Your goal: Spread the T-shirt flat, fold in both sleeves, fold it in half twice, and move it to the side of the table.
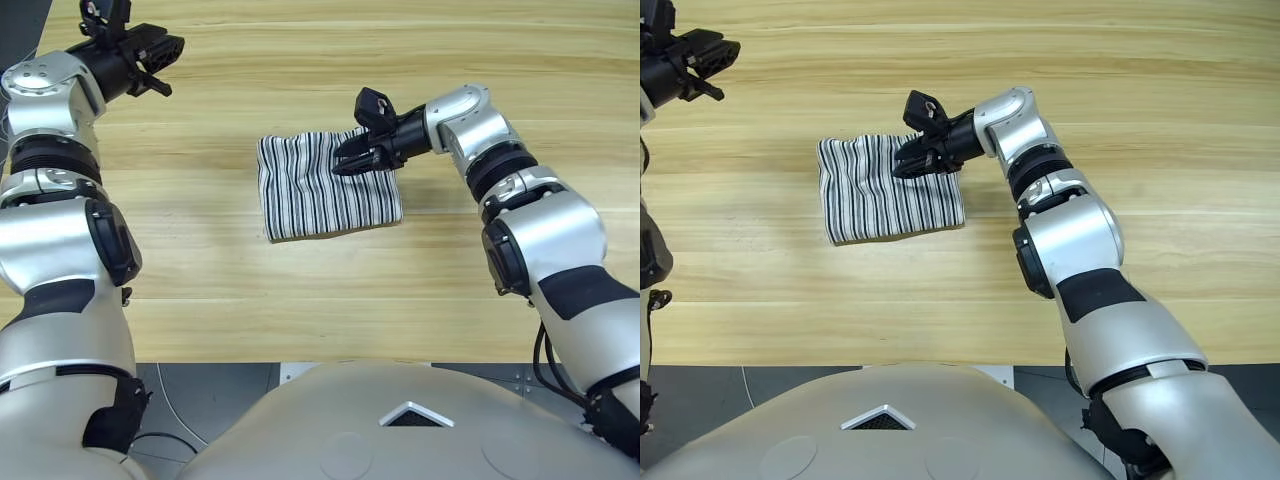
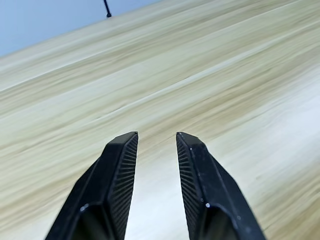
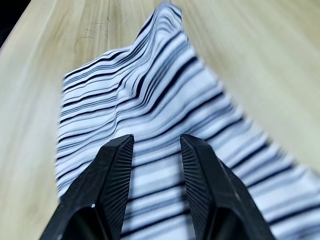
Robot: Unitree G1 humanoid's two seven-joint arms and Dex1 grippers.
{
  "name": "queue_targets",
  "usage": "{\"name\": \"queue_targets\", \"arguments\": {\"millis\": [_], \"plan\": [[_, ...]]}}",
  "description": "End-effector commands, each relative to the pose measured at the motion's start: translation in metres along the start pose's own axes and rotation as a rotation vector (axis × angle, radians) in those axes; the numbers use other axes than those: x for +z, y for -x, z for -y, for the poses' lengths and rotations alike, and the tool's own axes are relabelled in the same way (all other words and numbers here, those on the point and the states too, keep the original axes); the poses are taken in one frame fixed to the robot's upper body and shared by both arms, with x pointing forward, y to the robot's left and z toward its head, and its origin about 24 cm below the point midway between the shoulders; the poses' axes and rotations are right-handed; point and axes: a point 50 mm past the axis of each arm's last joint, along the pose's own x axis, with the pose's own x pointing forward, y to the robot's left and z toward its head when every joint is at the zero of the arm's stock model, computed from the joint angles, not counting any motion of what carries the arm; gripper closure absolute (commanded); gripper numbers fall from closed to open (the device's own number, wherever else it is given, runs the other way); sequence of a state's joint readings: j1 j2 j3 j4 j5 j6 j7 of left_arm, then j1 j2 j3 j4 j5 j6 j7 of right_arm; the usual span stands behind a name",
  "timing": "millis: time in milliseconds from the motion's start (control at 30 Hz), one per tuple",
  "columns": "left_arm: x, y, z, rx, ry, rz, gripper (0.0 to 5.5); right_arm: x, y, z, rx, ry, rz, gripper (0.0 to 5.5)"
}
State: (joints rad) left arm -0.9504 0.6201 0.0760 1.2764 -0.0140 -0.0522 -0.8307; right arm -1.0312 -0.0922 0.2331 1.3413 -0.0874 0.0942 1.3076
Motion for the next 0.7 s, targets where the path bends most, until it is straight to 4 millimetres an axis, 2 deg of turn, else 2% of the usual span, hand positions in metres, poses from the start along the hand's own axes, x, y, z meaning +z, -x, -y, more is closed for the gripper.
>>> {"name": "queue_targets", "arguments": {"millis": [33,200,267,400,467,567,633,700], "plan": [[0.024,-0.013,0.009,-0.017,-0.058,0.071,4.07,-0.035,0.045,0.009,-0.064,-0.138,-0.165,3.79],[0.030,-0.014,0.009,0.009,-0.063,0.113,4.07,-0.092,0.098,0.008,-0.134,-0.134,-0.486,3.79],[0.027,-0.011,0.006,0.031,-0.061,0.114,4.07,-0.105,0.113,0.010,-0.219,-0.044,-0.578,3.79],[0.027,-0.005,-0.001,0.066,-0.047,0.128,4.07,-0.082,0.122,0.018,-0.319,0.073,-0.399,3.79],[0.028,-0.003,-0.003,0.082,-0.049,0.140,4.07,-0.056,0.125,0.022,-0.363,0.139,-0.206,3.79],[0.030,0.003,-0.014,0.180,-0.016,0.151,4.07,0.019,0.095,0.026,-0.433,0.337,0.210,3.79],[0.032,0.003,-0.018,0.251,0.005,0.150,4.07,0.042,0.069,0.020,-0.368,0.373,0.326,3.79],[0.035,0.003,-0.020,0.303,-0.034,0.134,4.07,0.045,0.039,0.013,-0.308,0.404,0.308,3.79]]}}
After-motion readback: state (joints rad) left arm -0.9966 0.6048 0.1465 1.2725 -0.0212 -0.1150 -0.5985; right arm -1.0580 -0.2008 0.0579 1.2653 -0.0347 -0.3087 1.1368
